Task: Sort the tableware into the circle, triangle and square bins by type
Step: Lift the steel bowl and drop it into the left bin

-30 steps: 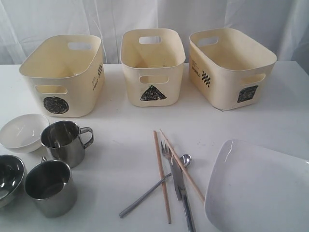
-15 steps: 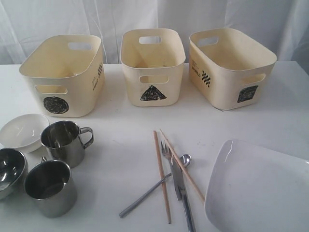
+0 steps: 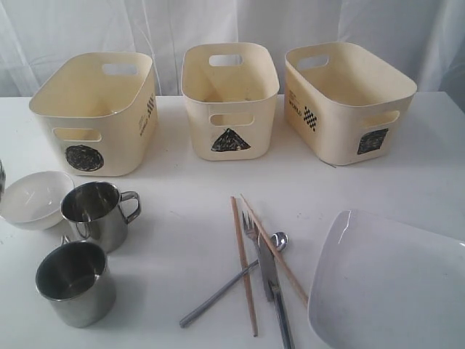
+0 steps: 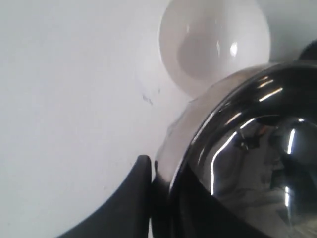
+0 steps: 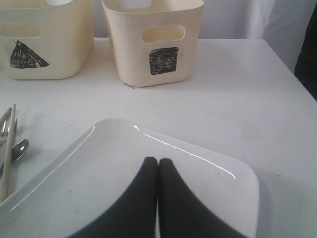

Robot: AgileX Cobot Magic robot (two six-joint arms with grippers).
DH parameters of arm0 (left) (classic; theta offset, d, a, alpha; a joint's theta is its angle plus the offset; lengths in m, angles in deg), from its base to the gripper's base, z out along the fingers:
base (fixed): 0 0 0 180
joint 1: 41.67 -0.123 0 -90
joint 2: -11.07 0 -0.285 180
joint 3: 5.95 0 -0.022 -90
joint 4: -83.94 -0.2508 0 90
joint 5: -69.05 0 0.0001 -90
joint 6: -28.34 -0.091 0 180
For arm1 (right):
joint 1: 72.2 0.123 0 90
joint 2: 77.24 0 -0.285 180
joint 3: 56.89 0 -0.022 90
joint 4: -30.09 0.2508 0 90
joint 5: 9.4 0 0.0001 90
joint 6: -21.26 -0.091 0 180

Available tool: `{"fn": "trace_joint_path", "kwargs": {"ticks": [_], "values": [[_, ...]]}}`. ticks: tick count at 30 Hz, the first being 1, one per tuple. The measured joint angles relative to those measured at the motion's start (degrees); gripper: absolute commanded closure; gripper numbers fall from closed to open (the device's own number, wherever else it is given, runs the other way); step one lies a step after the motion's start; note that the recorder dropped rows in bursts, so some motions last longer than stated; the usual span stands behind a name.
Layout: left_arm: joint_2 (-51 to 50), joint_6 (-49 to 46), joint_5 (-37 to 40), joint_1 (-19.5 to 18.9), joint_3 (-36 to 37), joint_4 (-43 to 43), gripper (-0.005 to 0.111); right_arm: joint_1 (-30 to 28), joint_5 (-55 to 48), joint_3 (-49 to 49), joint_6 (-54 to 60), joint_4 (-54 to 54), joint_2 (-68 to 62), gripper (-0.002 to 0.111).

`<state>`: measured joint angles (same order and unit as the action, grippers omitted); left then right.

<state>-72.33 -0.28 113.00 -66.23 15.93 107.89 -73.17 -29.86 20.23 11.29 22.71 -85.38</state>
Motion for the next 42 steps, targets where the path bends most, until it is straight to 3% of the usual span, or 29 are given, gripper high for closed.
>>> {"fn": "trace_joint_path", "kwargs": {"ticks": [4, 7, 11, 15, 17, 21, 27, 30, 36, 39, 42], "values": [[2.6, -1.0, -4.6, 0.0, -2.5, 6.6, 0.107, 0.0, 0.0, 0.0, 0.0, 0.0, 0.0, 0.108], [3.0, -8.2, -7.7, 0.0, -3.4, 17.4, 0.107, 0.0, 0.0, 0.0, 0.0, 0.0, 0.0, 0.108], [2.8, -35.7, -7.6, 0.0, -3.5, 46.9, 0.107, 0.0, 0.0, 0.0, 0.0, 0.0, 0.0, 0.108], [1.7, -53.6, -5.6, 0.0, -4.5, 69.9, 0.107, 0.0, 0.0, 0.0, 0.0, 0.0, 0.0, 0.108], [-0.3, -61.0, -4.1, 1.4, -7.0, 72.8, 0.107, 0.0, 0.0, 0.0, 0.0, 0.0, 0.0, 0.108], [-11.9, -75.0, -13.9, 10.5, -16.9, 73.8, 0.107, 0.0, 0.0, 0.0, 0.0, 0.0, 0.0, 0.108], [-25.2, -76.4, -19.9, 15.4, -25.1, 73.8, 0.106, 0.0, 0.0, 0.0, 0.0, 0.0, 0.0, 0.108], [-29.7, -76.8, -22.0, 16.7, -27.6, 73.8, 0.093, 0.0, 0.0, 0.0, 0.0, 0.0, 0.0, 0.108], [-39.1, -78.4, -22.4, 20.5, -32.1, 74.3, 0.047, 0.0, 0.0, 0.0, 0.0, 0.0, 0.0, 0.108], [-40.8, -83.4, -24.8, 23.4, -32.1, 74.3, 0.046, 0.0, 0.0, 0.0, 0.0, 0.0, 0.0, 0.108], [-40.7, -83.4, -23.4, 23.9, -32.3, 74.3, 0.046, 0.0, 0.0, 0.0, 0.0, 0.0, 0.0, 0.108]]}}
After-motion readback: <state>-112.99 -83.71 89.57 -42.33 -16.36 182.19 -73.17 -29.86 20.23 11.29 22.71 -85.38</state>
